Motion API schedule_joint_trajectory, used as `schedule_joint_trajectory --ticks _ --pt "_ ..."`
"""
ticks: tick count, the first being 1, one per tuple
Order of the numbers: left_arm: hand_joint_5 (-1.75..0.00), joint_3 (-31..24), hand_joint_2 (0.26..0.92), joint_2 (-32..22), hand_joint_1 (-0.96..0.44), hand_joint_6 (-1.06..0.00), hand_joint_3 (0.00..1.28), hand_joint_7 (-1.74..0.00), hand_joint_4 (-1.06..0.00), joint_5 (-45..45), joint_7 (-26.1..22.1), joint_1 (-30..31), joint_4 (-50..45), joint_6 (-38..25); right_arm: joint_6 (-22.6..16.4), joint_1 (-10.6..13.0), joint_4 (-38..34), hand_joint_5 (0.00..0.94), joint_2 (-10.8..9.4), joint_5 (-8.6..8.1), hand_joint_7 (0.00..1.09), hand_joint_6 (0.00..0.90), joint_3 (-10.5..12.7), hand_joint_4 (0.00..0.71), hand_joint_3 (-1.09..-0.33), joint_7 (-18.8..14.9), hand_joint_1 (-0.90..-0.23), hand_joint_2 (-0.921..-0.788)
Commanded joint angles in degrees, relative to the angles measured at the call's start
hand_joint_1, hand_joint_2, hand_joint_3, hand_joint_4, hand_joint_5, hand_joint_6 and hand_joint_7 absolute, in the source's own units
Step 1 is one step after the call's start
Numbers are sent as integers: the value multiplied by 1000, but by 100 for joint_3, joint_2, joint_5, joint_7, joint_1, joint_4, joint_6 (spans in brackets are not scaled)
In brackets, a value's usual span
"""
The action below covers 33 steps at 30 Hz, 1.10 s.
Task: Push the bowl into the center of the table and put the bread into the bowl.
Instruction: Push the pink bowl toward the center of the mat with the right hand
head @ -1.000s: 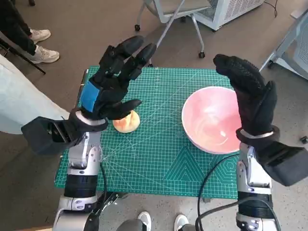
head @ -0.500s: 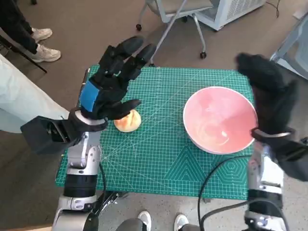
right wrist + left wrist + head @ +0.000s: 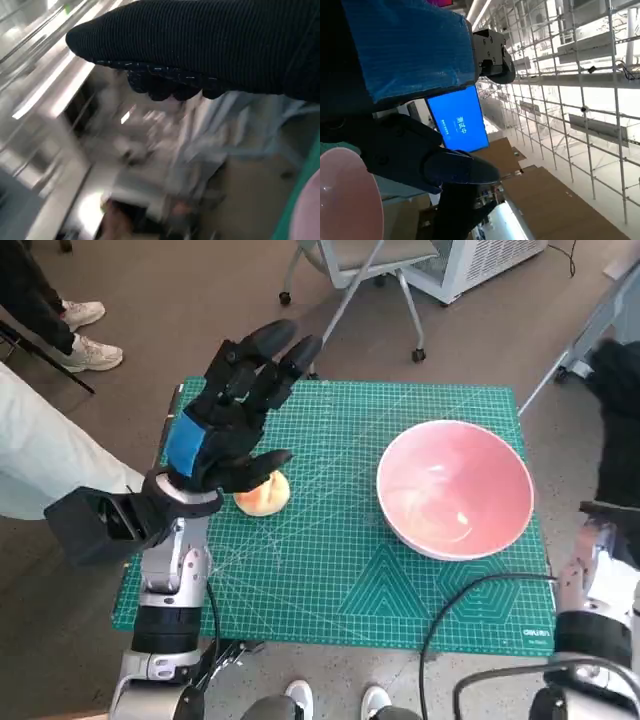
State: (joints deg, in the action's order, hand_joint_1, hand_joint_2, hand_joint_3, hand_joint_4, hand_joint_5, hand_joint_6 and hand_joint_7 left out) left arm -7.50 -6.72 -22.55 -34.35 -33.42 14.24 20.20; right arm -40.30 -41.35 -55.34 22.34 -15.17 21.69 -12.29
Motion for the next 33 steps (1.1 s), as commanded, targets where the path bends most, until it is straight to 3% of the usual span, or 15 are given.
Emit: schedule_joint_trajectory --ticks 1,12,22,33 --pt "-222 -30 921 -10 -554 1 238 -598 -125 38 42 57 28 127 69 -77 -704 0 67 -6 363 59 151 114 -835 152 -673 -921" --pt "-229 -12 921 -19 -551 1 250 -597 -125 84 89 58 82 204 731 -103 -1582 0 -36 -281 293 75 474 57 -958 -33 -592 -921" --pt "-234 -1 921 -35 -549 1 264 -588 -122 92 42 16 267 310 1376 -173 -1814 13 -477 -368 261 113 587 87 -903 29 -628 -921" --pt "-239 -8 921 -112 -549 1 266 -572 -120 39 13 113 112 226 1735 -310 -1875 11 -914 -367 244 135 617 110 -884 46 -635 -921"
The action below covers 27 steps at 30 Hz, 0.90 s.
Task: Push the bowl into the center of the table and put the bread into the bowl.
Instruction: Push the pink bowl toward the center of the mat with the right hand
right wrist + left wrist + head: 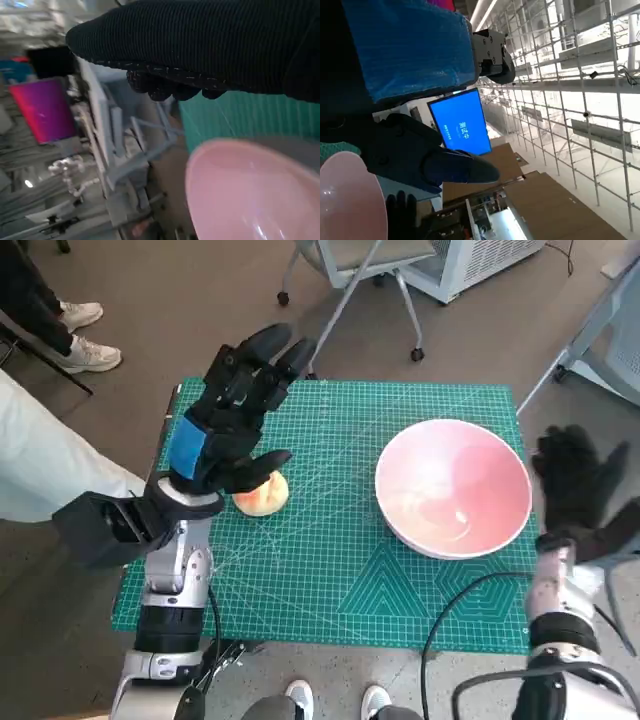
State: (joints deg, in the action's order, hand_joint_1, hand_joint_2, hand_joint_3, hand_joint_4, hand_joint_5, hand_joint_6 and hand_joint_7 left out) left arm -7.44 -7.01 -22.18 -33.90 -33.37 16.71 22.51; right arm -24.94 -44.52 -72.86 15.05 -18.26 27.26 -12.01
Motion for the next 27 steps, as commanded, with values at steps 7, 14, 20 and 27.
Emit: schedule_joint_trajectory --ticks 7,14,20,27 --pt "-240 -42 921 -167 -548 1 260 -573 -123 -33 -37 234 -262 -34 395 -127 -158 3 -458 -281 232 139 277 97 -893 -116 -622 -921" --pt "-239 -51 921 -222 -549 1 255 -575 -126 -29 19 325 -365 -67 516 -247 -155 5 -620 -373 234 159 368 103 -886 -291 -627 -921" --pt "-235 -57 921 -265 -553 1 252 -575 -127 4 134 443 -542 -168 520 -404 -140 9 -768 -252 226 153 251 115 -892 -371 -618 -921" --pt "-224 -57 921 -274 -553 1 252 -572 -126 16 253 568 -732 -276 620 -527 -172 3 -870 -265 217 153 232 106 -892 -452 -619 -921"
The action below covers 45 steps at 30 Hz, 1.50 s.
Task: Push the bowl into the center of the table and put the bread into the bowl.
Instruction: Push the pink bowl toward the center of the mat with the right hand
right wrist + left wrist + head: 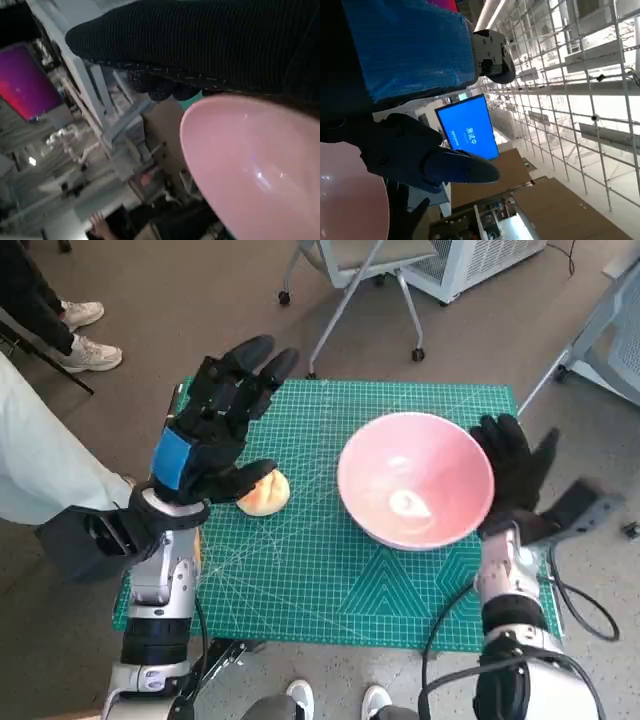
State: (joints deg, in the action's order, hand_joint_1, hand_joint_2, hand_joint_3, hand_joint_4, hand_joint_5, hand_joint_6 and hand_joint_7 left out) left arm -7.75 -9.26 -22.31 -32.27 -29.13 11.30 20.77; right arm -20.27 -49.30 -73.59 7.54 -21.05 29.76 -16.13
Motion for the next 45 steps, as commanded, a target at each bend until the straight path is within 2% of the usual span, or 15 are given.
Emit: schedule_joint_trajectory --ticks 1,15,23,28,35,43,45 --pt "-223 -25 921 -51 -552 1 252 -571 -126 28 108 163 -220 -122 163 -68 -104 1 -141 27 216 154 -32 103 -891 -32 -619 -921" --pt "-192 -31 921 -34 -553 1 253 -559 -129 -13 266 279 -423 -317 325 -291 -144 7 -401 152 196 167 -152 122 -874 -1 -628 -921" --pt "-180 -9 921 -14 -558 1 253 -556 -133 5 318 312 -460 -346 414 -388 -175 7 -462 181 185 169 -193 126 -869 22 -635 -921" --pt "-175 -22 921 -28 -559 1 252 -555 -135 -2 311 311 -436 -333 429 -417 -178 5 -462 216 179 168 -241 125 -870 21 -629 -921" --pt "-168 -26 921 -34 -558 1 252 -556 -139 4 316 336 -463 -322 327 -396 -126 3 -335 249 173 169 -317 124 -869 -32 -628 -921" --pt "-160 -27 921 -36 -557 1 251 -557 -143 2 315 338 -463 -321 318 -396 -125 4 -332 271 169 174 -306 128 -873 -34 -629 -921" --pt "-158 -31 921 -30 -553 1 251 -555 -144 31 323 286 -386 -280 -639 -297 140 3 -208 876 171 179 -819 126 -878 78 -621 -921"
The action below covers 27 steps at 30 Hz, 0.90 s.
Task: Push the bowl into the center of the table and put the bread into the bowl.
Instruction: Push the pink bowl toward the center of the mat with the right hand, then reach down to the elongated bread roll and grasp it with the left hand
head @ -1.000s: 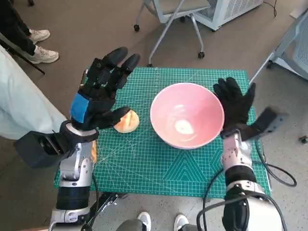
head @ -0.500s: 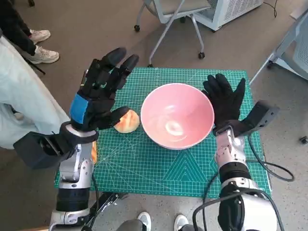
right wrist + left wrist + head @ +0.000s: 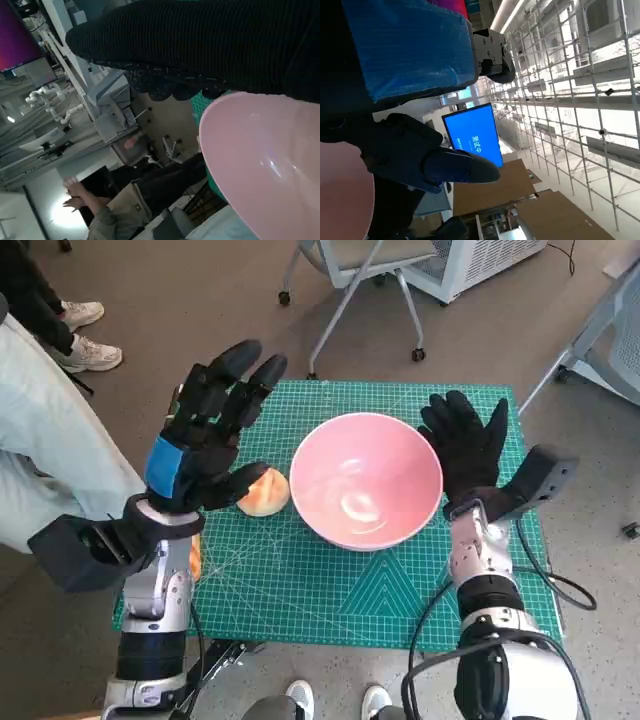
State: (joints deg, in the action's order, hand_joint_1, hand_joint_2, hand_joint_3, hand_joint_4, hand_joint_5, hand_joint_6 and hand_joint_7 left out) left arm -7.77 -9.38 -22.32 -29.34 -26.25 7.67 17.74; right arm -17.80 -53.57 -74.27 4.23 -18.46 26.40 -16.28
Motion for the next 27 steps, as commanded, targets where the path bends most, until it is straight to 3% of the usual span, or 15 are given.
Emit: schedule_joint_trajectory --ticks 1,2,7,13,18,27 --pt "-157 -27 921 -14 -549 1 252 -554 -144 44 36 -23 3 35 -1222 165 296 2 167 827 172 182 -660 124 -883 125 -617 -921" --pt "-156 -23 921 -7 -548 1 252 -553 -145 56 42 -47 29 43 -1509 193 387 1 206 977 172 182 -789 123 -884 110 -615 -921" --pt "-150 -9 921 14 -536 1 253 -550 -148 77 46 -150 138 59 -2160 247 673 5 257 1178 178 185 -998 130 -872 16 -628 -921" --pt "-145 20 921 45 -534 1 254 -550 -152 107 17 -288 335 158 -2590 381 1341 15 188 1028 196 197 -1152 158 -814 -290 -672 -921" --pt "-141 70 921 93 -542 1 254 -555 -157 154 24 -380 380 211 -2746 656 2158 16 139 894 209 198 -1338 168 -788 -557 -706 -921" --pt "-132 129 921 177 -550 1 254 -585 -165 183 -26 -524 440 289 -2730 1148 3360 2 175 936 414 107 -1702 179 -768 -650 -724 -921"
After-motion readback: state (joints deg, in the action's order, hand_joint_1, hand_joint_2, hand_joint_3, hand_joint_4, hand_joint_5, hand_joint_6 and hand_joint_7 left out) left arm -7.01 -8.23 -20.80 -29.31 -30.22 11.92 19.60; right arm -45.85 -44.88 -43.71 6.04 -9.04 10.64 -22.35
